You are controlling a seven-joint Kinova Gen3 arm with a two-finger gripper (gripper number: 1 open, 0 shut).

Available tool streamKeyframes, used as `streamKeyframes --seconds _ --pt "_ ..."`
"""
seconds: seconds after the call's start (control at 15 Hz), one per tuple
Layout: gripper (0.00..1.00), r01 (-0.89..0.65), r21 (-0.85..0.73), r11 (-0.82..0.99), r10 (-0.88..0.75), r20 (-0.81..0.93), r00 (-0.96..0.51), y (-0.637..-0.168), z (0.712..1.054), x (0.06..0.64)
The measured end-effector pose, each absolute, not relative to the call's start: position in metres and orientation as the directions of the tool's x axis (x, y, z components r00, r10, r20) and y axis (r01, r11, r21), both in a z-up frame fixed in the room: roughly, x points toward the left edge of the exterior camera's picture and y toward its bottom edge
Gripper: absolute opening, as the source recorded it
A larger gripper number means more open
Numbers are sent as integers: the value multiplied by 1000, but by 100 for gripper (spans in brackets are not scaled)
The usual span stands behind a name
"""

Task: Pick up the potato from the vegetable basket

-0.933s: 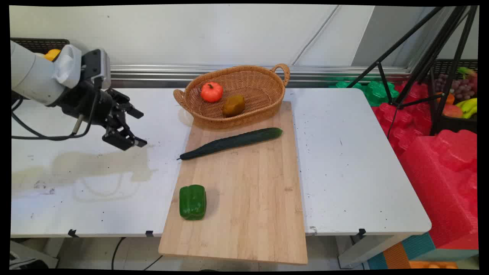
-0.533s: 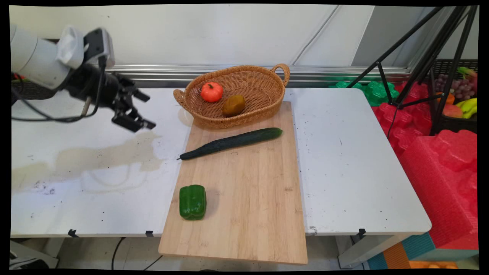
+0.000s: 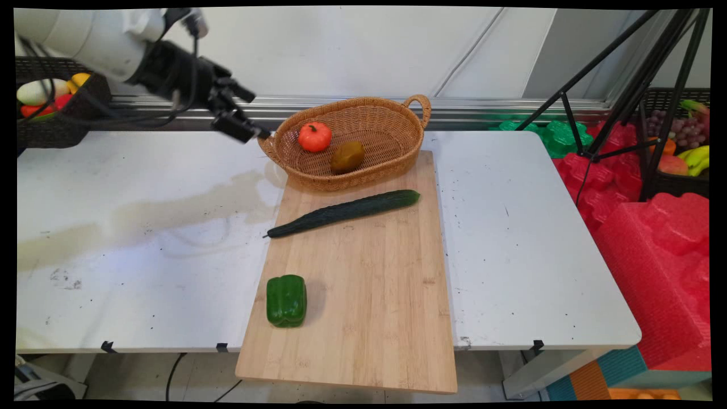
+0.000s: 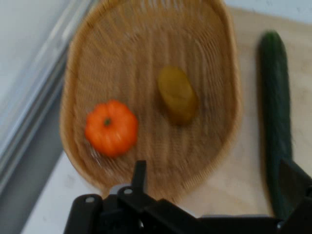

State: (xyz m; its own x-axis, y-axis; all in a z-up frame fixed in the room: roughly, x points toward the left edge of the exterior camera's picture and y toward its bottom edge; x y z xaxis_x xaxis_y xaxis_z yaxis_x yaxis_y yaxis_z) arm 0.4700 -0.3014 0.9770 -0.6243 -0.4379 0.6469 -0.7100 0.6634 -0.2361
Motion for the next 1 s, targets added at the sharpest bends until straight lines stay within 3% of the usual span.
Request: streamKeyframes --seconds 0.4,1.0 --pt "100 -735 -242 634 -444 664 -602 -357 975 439" --pt "100 -751 -217 623 -500 628 -596 -432 929 396"
